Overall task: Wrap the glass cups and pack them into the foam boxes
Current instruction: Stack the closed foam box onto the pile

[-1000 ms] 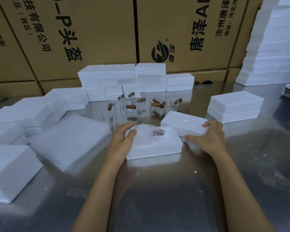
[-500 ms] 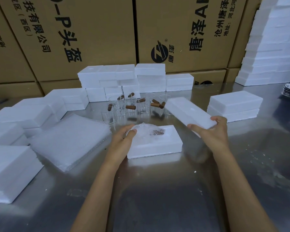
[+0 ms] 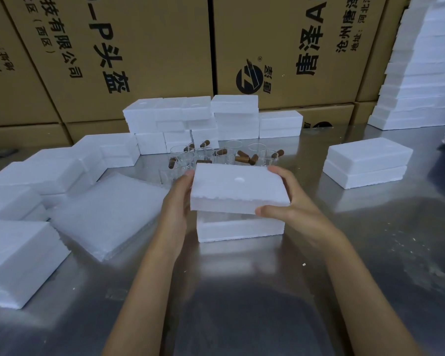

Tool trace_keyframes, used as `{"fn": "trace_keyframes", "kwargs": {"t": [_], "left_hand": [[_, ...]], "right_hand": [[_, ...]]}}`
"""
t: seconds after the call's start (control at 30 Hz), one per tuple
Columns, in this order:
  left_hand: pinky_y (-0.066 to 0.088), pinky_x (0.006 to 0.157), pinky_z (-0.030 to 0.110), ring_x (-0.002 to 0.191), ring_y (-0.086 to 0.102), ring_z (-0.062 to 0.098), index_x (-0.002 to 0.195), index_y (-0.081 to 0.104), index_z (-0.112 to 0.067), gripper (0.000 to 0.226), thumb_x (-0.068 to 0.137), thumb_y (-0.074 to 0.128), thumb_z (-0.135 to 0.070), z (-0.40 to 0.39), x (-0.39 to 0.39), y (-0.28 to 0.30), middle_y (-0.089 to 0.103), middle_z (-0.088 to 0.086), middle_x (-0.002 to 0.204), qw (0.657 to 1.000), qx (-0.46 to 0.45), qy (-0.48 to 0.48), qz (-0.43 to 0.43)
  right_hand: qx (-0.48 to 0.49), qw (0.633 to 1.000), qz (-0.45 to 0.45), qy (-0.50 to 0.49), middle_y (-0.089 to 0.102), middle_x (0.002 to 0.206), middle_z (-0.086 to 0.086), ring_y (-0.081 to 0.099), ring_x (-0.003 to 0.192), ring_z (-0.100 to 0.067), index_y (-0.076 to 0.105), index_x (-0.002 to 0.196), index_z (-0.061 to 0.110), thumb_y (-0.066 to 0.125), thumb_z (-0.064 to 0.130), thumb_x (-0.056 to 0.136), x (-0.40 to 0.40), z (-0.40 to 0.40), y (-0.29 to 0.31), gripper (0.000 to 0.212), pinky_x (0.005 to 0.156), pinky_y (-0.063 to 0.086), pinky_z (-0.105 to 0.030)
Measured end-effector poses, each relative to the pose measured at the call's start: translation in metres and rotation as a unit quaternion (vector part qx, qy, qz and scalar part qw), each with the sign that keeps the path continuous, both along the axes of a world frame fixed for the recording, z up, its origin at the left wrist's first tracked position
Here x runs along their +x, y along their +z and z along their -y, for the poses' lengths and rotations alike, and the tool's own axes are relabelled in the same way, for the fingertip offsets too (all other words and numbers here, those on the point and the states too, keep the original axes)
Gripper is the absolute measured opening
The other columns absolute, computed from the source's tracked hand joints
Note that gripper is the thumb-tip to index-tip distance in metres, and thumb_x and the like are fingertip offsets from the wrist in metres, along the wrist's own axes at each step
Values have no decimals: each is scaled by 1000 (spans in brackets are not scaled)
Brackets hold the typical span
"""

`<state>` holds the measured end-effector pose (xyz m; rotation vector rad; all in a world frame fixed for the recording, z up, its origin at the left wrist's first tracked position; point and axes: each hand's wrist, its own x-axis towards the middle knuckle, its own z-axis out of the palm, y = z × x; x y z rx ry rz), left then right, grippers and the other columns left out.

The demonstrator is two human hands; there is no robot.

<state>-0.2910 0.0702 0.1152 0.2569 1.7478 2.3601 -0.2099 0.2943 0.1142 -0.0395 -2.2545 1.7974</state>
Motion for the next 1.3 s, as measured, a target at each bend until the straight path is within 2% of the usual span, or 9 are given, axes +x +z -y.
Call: {"fn": "trace_keyframes", "kwargs": {"t": [0.13,0.27,0.43,0.53,0.7,0.87,1.07,1.2,1.3], "left_hand": [[50,105,44,112,68,12,126,66,-34,40,87,74,-34,-2,2,-4,71,-11,122,998,-44,40,-3],[55,96,37,105,70,7,122,66,-38,35,88,73,-33,-3,1,-8,72,-15,117,998,-57,38,-15],[53,78,28,97,71,4,119,62,-42,33,91,69,-28,-4,1,-11,73,-17,112,999,-33,11,-5],[52,79,28,95,72,2,115,59,-43,30,92,67,-24,-5,-2,-13,74,-22,103,1000,-20,-11,7],[51,89,29,101,71,5,122,55,-39,38,92,67,-20,-3,-4,-14,73,-17,112,999,-16,-26,24],[53,76,22,94,72,1,126,53,-35,42,92,67,-15,-1,-6,-16,69,-17,115,999,-21,-29,32],[56,66,18,88,73,3,134,50,-32,50,91,68,-15,1,-10,-19,76,-22,92,999,-30,-27,29],[55,68,19,89,73,2,133,52,-31,47,91,68,-16,1,-9,-18,76,-20,96,999,-28,-30,34],[54,77,23,95,73,4,128,59,-26,38,92,66,-15,0,-7,-17,76,-13,109,999,-32,-28,32]], "right_hand": [[-16,1000,6,-9,48,131,24,51,119,0,39,132,59,83,28,61,-3,2,-4,89,96,44,-24],[-19,1000,16,-10,47,134,23,47,126,-6,41,131,61,83,32,61,-4,3,-7,86,105,40,-30],[-82,996,38,-6,41,146,26,40,137,-10,43,125,69,72,72,66,-7,9,-6,66,115,32,-44],[-97,994,38,-20,38,147,29,36,139,-7,44,124,70,62,64,80,-10,12,-9,49,118,28,-44],[-116,992,36,-26,41,147,25,38,139,-10,47,125,66,65,51,81,-11,12,-12,49,118,29,-44],[-111,993,27,-37,42,145,26,41,136,-10,49,124,65,65,47,85,-10,13,-14,46,116,32,-42],[-102,993,19,-54,39,146,27,38,136,-5,47,126,66,61,48,92,-8,17,-16,41,111,34,-33],[-109,992,24,-58,41,146,24,42,132,-5,46,128,63,60,46,93,-6,19,-13,41,94,38,-23],[-106,991,30,-71,42,143,24,43,129,-5,47,129,61,60,44,93,-6,20,-12,41,97,39,-26]]}}
